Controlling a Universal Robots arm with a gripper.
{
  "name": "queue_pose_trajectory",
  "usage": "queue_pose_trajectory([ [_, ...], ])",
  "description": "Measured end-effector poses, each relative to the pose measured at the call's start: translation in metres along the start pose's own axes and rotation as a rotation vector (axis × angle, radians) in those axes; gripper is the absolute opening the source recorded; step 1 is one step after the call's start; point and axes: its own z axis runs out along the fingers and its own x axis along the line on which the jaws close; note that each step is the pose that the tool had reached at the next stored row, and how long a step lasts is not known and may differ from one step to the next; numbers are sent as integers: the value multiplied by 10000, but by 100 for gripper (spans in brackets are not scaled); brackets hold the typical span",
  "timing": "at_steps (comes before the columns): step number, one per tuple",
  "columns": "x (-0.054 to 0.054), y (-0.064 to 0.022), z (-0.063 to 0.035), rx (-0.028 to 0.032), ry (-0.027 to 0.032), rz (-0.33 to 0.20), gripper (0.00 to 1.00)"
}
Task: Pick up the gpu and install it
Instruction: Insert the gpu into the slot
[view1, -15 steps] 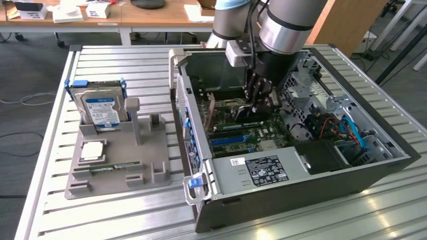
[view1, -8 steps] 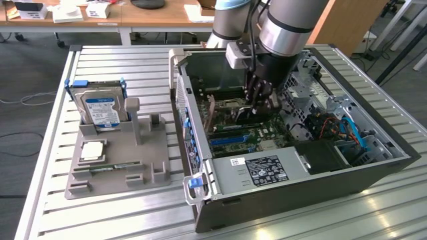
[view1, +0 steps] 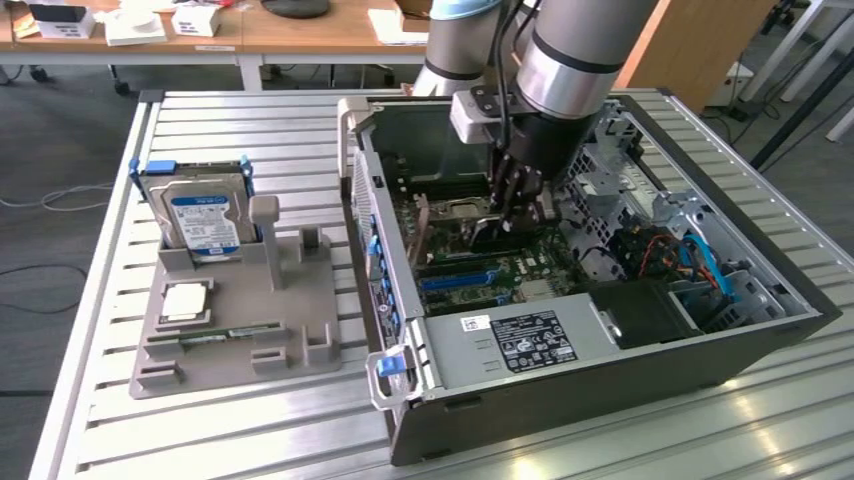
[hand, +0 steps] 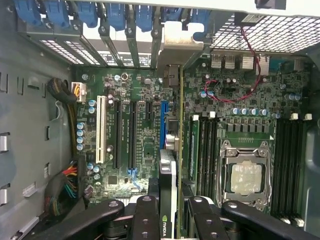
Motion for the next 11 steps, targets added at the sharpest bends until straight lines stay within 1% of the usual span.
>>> queue_pose_trajectory([
  [6,0,22,10,2,-2,-2,27],
  [11,5,28,60,2,-2,0,27],
])
